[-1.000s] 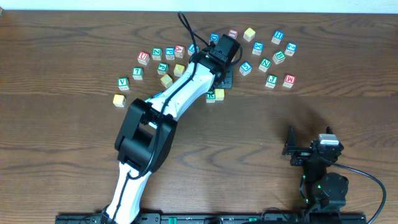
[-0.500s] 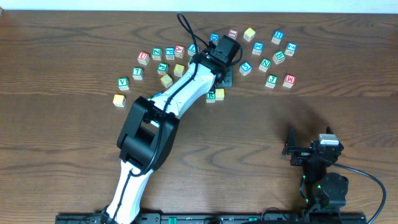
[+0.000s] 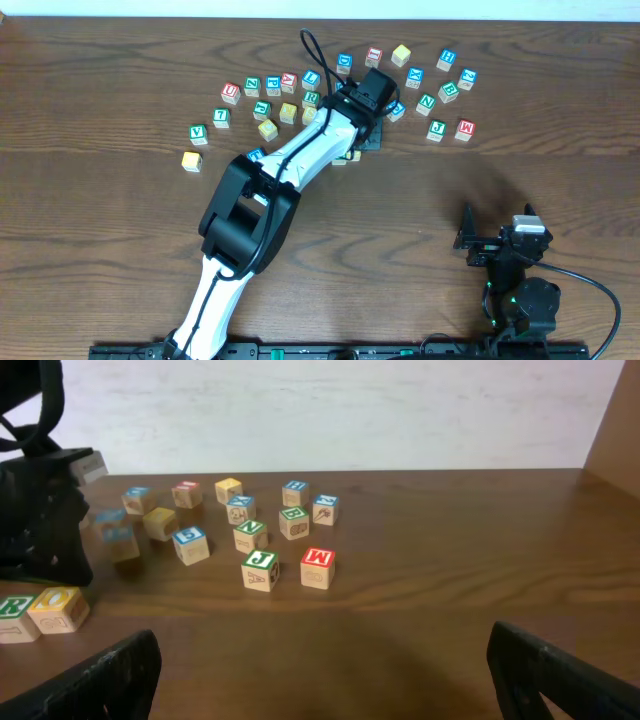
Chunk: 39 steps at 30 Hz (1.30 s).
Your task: Spell out ROBOT
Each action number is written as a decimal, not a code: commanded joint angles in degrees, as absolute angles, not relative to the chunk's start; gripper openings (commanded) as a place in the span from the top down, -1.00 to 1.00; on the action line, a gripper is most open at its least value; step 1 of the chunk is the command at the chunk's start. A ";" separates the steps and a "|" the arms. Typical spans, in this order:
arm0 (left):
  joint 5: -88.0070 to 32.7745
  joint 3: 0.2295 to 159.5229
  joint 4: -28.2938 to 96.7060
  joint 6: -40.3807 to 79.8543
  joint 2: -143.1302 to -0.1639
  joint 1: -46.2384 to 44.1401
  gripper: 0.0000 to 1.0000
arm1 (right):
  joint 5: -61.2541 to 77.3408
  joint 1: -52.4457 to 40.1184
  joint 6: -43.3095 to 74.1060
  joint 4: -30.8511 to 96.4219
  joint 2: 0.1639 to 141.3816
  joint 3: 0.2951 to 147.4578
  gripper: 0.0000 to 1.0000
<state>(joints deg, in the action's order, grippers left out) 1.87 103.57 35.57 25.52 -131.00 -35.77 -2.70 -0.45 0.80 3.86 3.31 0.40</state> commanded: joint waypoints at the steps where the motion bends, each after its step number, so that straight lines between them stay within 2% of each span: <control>1: 2.87 103.98 36.14 25.85 -131.83 -35.59 0.85 | -2.61 -0.08 0.34 4.05 3.03 0.32 -0.99; 39: 3.70 103.98 38.50 29.69 -131.83 -35.59 0.85 | -2.61 -0.08 0.34 4.05 3.03 0.32 -0.99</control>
<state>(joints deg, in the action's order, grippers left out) 2.33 103.57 38.35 28.77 -131.00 -35.73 -2.70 -0.45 0.80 3.86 3.31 0.40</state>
